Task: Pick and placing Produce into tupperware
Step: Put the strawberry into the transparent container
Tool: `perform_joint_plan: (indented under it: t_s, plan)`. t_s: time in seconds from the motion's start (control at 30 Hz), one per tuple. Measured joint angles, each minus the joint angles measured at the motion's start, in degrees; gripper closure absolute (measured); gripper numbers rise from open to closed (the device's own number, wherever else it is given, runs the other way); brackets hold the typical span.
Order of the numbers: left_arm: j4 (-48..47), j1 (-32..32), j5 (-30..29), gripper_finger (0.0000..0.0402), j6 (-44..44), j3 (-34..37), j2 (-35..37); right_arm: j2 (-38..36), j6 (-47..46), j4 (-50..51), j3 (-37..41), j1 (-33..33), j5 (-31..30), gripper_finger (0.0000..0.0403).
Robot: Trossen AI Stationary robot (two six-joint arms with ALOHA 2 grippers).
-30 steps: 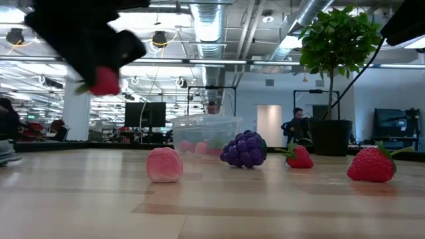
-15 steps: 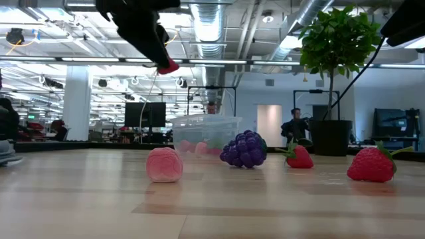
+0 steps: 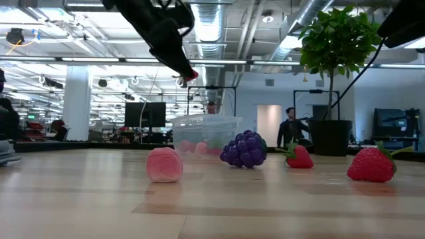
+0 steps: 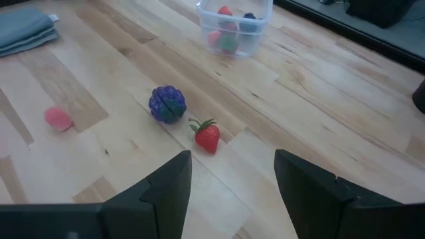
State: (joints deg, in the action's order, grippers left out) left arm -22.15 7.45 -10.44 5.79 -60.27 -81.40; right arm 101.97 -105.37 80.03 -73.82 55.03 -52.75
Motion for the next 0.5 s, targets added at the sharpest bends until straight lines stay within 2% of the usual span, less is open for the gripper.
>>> perform_joint_plan:
  t_s: [0.33,0.5]
  plan:
    - [4.44,10.05,6.30,0.0253,3.40,0.00,-1.48,0.02,-1.24,-1.18,0.00,-1.18,0.20,0.0163]
    - [6.35,13.38,9.50,0.0253,3.65,0.00,-4.64,0.02,-1.27,-2.07,-0.01,-2.21,0.26,0.0163]
